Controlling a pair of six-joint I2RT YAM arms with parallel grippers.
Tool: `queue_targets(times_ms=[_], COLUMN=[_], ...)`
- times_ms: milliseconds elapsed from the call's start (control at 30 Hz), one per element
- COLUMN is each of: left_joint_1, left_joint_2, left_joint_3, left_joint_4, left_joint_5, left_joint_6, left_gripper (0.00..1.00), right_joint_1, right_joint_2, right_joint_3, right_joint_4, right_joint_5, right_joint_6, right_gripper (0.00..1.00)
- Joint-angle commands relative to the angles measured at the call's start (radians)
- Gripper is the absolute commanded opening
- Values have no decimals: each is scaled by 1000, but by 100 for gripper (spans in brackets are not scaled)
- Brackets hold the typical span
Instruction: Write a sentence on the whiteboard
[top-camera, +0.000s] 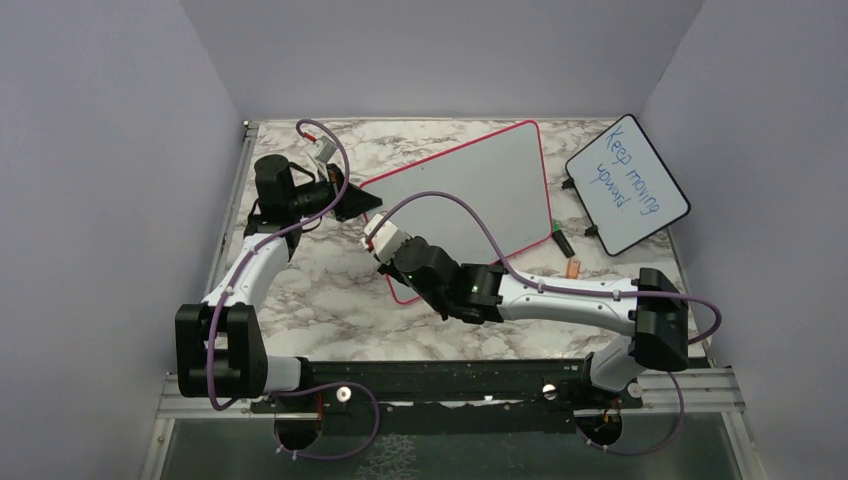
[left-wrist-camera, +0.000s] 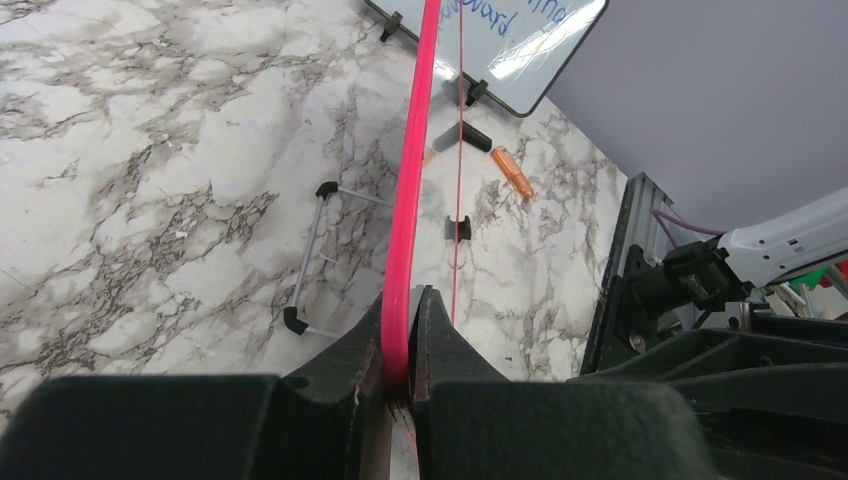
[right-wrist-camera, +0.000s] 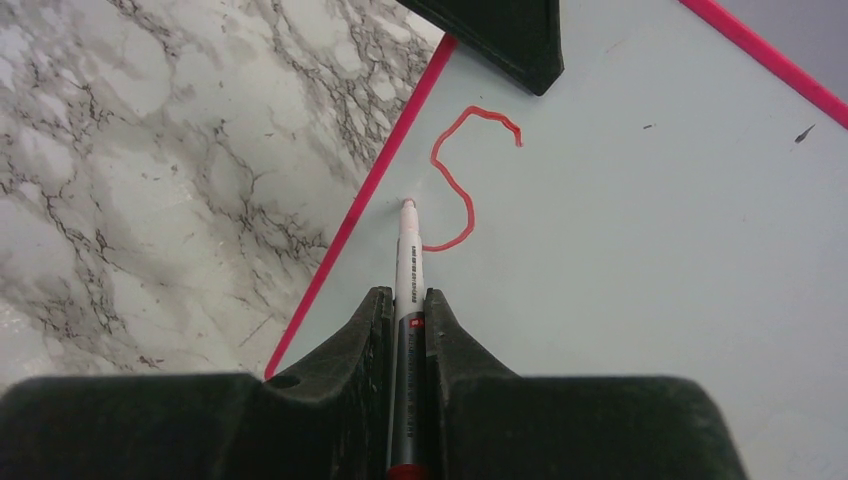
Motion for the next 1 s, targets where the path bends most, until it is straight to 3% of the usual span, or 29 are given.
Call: queue_targets(times_ms=[0, 333, 967], left_joint_1=[-20, -20, -20], left_joint_2=[10, 8, 13], left_joint_3=[-13, -14, -14], left_joint_4=[-57, -57, -57], left_joint_5=[-62, -65, -65], left_joint_6=[104, 102, 103], left_gripper=[0, 0, 0], right_joint_1=[2, 2, 0], right_joint_2=[-57, -123, -88], right_joint_3=[-24, -106, -138], right_joint_4=[37, 108, 233], right_joint_5=[-35, 105, 165], right_joint_6=[25, 18, -15], right_gripper=[1, 1, 1])
